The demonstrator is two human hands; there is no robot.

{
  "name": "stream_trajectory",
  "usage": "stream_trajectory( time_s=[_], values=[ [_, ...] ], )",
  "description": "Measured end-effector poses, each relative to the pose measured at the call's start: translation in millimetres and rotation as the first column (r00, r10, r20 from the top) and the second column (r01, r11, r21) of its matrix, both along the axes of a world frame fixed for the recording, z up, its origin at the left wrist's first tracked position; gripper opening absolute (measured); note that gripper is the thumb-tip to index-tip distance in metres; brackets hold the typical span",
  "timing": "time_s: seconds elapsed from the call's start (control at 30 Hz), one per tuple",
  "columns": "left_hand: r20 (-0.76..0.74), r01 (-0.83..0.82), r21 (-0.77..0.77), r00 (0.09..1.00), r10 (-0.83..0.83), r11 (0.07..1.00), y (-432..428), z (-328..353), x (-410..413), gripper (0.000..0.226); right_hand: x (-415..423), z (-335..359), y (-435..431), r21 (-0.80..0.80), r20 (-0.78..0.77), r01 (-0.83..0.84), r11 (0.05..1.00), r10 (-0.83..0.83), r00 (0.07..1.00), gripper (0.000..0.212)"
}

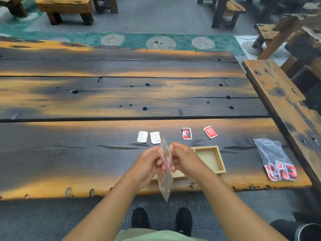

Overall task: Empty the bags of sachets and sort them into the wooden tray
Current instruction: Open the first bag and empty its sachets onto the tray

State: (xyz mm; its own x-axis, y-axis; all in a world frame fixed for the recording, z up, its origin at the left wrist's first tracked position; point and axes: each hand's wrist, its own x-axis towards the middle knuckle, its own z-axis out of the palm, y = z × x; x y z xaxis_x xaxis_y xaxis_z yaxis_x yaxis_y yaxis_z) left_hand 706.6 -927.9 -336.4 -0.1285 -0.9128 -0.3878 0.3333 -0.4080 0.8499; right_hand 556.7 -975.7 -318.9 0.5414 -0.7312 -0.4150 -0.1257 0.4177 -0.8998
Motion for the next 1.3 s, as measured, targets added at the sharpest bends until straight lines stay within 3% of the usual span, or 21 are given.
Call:
stream_trajectory(
  time_s=[0.07,0.13,0.23,0.33,0.5,0.57,0.67,0.73,0.83,0.97,1.03,1.1,1.2,1.3],
  values=[
    [-0.002,-0.051,0.009,0.999,0.051,0.999,-1.4,-0.7,-1.2,0.022,-1.4,-4.9,-0.8,-0.003,-0.004,0.054,0.999,-0.054,0.999,0.031],
    [0.204,-0.036,-0.002,0.978,0.036,0.999,-2.0,2.4,1.6,0.021,-4.5,-3.6,-2.0,-0.127,-0.141,0.071,0.989,-0.089,0.986,0.028],
    [0.483,-0.030,-0.016,0.875,0.034,0.999,-1.8,7.3,13.8,0.027,-12.1,3.8,-7.3,-0.292,-0.333,0.033,0.956,-0.134,0.933,0.019],
    [0.556,-0.032,-0.016,0.831,0.035,0.999,-2.0,15.8,28.8,0.026,-20.9,9.9,-15.8,-0.321,-0.381,0.016,0.947,-0.144,0.913,0.019],
    [0.680,0.170,0.019,0.721,-0.138,0.985,-8.4,19.8,58.8,0.022,-37.3,14.2,-27.6,-0.409,-0.527,-0.082,0.909,-0.161,0.834,0.020],
    [0.688,0.191,-0.012,0.714,-0.130,0.982,-8.8,21.4,62.8,0.023,-37.7,17.7,-27.5,-0.393,-0.532,-0.093,0.915,-0.143,0.835,0.018],
    [0.567,0.132,-0.089,0.821,-0.059,0.987,-3.4,28.4,57.9,0.024,-27.9,30.5,-22.2,-0.277,-0.386,0.012,0.961,-0.123,0.914,0.022],
    [0.479,0.197,-0.048,0.865,-0.151,0.979,3.6,28.8,55.2,0.044,-20.1,45.3,-18.6,-0.195,-0.282,0.064,0.979,-0.118,0.952,0.027],
    [0.500,0.386,-0.008,0.801,-0.330,0.923,7.6,33.9,45.7,0.083,-16.1,69.1,-15.3,-0.160,-0.208,0.046,0.986,-0.079,0.975,0.032],
    [0.456,0.396,-0.155,0.841,-0.290,0.905,-5.3,54.2,28.4,0.110,-23.3,93.6,-13.5,-0.085,0.025,0.094,0.992,-0.092,0.995,0.026],
    [0.437,0.393,-0.217,0.857,-0.271,0.893,-13.4,71.2,25.5,0.114,-29.4,105.1,-15.9,0.019,0.219,0.135,0.991,-0.136,0.966,0.018],
    [0.454,0.402,-0.270,0.855,-0.253,0.875,-19.7,91.8,24.1,0.116,-33.5,114.5,-20.2,0.084,0.354,0.136,0.987,-0.157,0.922,0.024],
    [0.525,0.416,-0.326,0.826,-0.203,0.849,-24.6,113.6,20.6,0.126,-34.7,128.6,-24.3,0.108,0.453,0.092,0.990,-0.131,0.882,0.033],
    [0.548,0.385,-0.425,0.830,-0.106,0.819,-23.8,123.0,13.7,0.132,-31.6,140.4,-24.8,0.124,0.540,0.034,0.992,-0.096,0.836,0.020]
  ],
)
